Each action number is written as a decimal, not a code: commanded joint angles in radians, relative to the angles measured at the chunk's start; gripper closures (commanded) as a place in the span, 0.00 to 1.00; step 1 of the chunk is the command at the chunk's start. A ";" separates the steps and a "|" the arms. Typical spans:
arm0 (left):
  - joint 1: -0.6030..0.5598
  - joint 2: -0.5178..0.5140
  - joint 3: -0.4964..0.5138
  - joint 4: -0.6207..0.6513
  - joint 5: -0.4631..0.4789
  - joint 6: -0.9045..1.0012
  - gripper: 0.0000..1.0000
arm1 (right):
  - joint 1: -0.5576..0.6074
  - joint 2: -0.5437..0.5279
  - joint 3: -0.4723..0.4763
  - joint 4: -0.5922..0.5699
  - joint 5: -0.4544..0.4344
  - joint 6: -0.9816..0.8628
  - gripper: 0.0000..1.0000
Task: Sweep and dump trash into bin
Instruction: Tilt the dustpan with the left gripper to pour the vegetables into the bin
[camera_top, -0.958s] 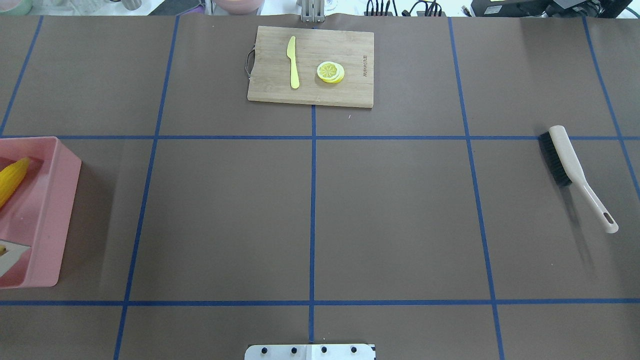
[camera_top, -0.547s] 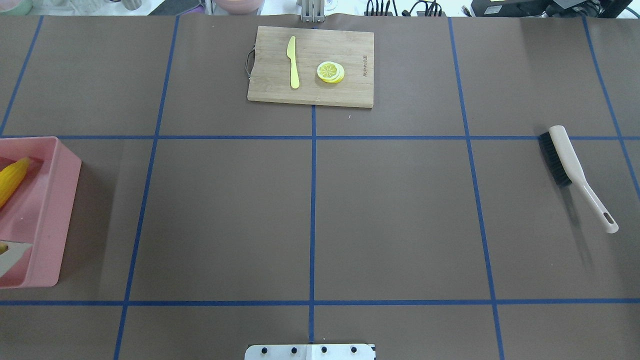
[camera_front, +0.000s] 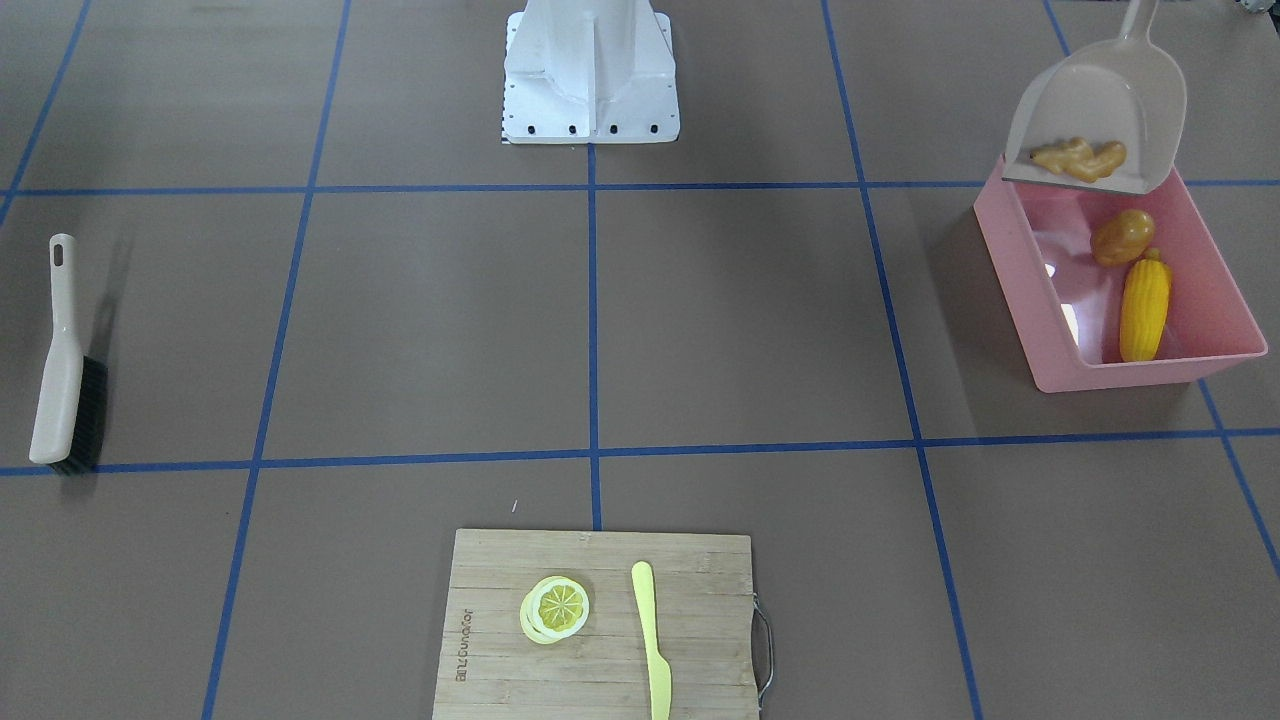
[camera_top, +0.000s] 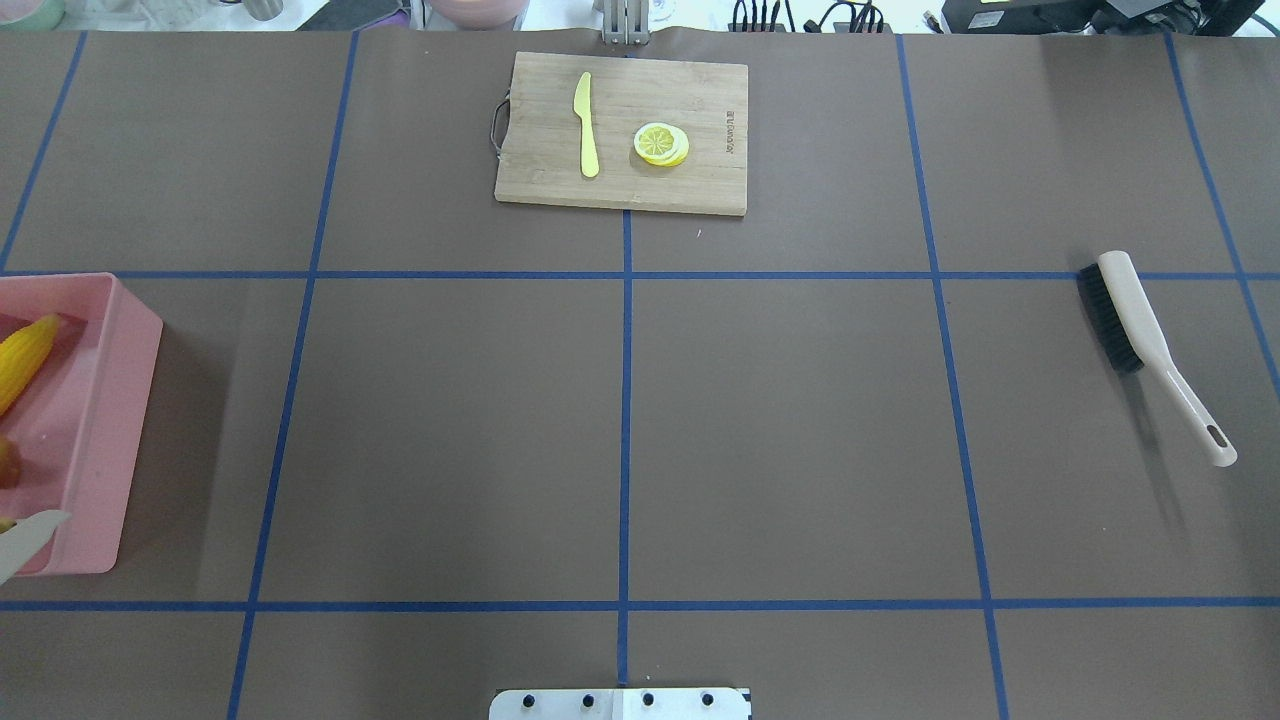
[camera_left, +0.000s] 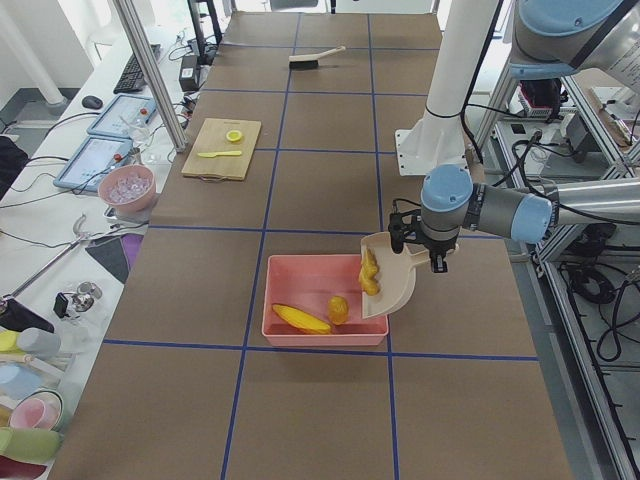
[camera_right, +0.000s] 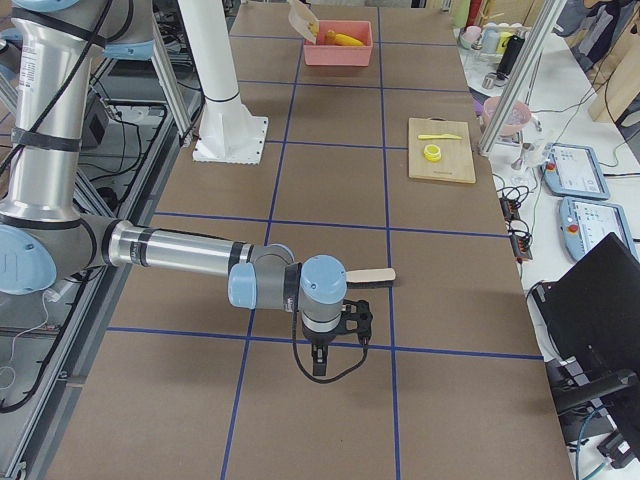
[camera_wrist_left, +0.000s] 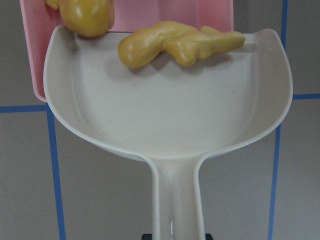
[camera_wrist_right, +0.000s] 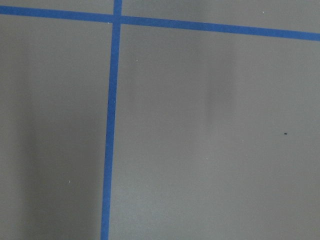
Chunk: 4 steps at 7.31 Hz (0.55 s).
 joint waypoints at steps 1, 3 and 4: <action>-0.001 -0.002 -0.009 0.171 -0.071 0.063 1.00 | 0.000 0.000 0.000 0.000 0.000 0.000 0.00; -0.003 -0.015 -0.017 0.240 -0.075 0.080 1.00 | 0.000 0.000 0.000 0.000 0.000 0.000 0.00; -0.003 -0.017 -0.017 0.242 -0.075 0.082 1.00 | 0.000 0.000 0.000 -0.001 0.002 0.000 0.00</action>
